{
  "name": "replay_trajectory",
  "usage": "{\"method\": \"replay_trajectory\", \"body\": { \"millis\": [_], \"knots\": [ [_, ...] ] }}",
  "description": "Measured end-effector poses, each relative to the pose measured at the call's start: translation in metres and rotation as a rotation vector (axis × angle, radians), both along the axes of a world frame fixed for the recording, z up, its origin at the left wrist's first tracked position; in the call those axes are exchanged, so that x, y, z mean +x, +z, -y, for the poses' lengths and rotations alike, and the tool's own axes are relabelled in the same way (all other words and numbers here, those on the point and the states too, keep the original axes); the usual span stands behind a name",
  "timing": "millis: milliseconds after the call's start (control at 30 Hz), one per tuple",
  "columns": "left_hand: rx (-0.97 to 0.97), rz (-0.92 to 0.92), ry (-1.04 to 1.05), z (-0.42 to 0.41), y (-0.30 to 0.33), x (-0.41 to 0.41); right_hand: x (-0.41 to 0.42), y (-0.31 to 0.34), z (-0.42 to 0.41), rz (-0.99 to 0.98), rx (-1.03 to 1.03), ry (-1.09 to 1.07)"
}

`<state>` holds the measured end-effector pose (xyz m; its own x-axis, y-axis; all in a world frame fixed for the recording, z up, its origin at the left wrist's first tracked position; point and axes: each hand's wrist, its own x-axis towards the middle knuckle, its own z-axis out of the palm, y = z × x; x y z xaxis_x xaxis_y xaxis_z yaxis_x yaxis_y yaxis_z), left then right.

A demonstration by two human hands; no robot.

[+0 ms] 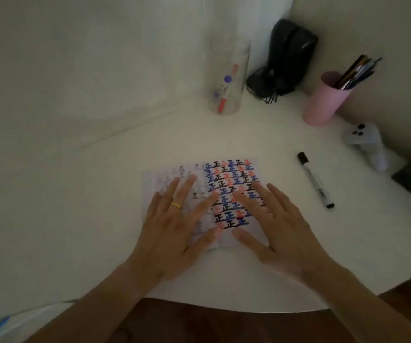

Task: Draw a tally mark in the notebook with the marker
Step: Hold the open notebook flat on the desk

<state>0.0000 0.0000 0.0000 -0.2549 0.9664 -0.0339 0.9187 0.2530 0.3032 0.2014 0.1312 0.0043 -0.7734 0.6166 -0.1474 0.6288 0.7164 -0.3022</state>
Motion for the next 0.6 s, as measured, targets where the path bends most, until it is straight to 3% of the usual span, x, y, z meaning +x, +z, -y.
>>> {"method": "replay_trajectory", "body": {
  "millis": [200,600],
  "knots": [
    [0.063,-0.14,-0.001,0.0,-0.046,-0.002,0.009,-0.054,-0.004,-0.025,0.136,-0.012],
    [0.206,-0.171,0.046,0.004,-0.056,0.004,0.008,-0.057,0.004,-0.147,0.207,-0.103]
  ]
}}
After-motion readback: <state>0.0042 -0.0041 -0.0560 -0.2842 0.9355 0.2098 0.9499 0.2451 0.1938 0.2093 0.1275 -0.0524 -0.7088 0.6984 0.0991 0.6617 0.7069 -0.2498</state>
